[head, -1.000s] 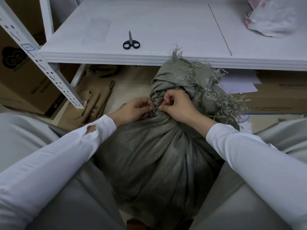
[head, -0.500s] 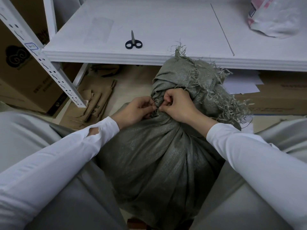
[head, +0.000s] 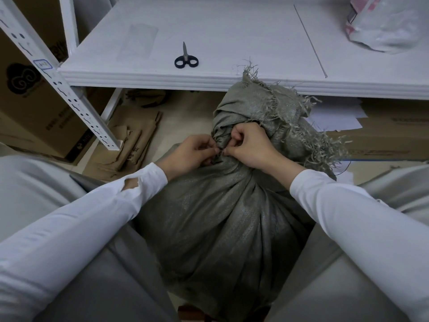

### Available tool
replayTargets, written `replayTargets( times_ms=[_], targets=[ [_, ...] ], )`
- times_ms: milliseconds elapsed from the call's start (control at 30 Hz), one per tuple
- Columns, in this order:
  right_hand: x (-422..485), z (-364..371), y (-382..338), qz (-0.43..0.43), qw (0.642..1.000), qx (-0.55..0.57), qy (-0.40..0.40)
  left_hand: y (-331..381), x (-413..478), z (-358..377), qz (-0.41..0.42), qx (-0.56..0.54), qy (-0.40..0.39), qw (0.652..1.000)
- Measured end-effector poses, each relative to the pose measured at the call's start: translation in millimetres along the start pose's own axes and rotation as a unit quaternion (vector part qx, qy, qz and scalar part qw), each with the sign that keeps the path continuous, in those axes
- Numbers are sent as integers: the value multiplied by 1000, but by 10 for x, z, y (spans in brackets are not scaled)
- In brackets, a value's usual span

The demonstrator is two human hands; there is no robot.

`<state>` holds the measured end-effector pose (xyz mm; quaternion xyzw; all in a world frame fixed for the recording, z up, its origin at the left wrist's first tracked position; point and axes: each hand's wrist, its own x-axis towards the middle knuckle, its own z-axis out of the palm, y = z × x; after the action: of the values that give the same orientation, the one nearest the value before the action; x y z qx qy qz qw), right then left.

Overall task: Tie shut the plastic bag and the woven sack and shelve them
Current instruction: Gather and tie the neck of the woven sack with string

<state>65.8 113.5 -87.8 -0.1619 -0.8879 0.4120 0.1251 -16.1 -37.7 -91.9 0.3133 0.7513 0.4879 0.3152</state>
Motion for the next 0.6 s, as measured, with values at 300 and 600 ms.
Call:
replayTargets(
  times_ms=[300,600],
  targets=[
    [-28,5,-27,-2,1000,-6,12,-4,9,29,12,29,18,999],
    [-16,-7,-2,3,999,30,-13,-14,8,5,11,36,17,999]
  ],
)
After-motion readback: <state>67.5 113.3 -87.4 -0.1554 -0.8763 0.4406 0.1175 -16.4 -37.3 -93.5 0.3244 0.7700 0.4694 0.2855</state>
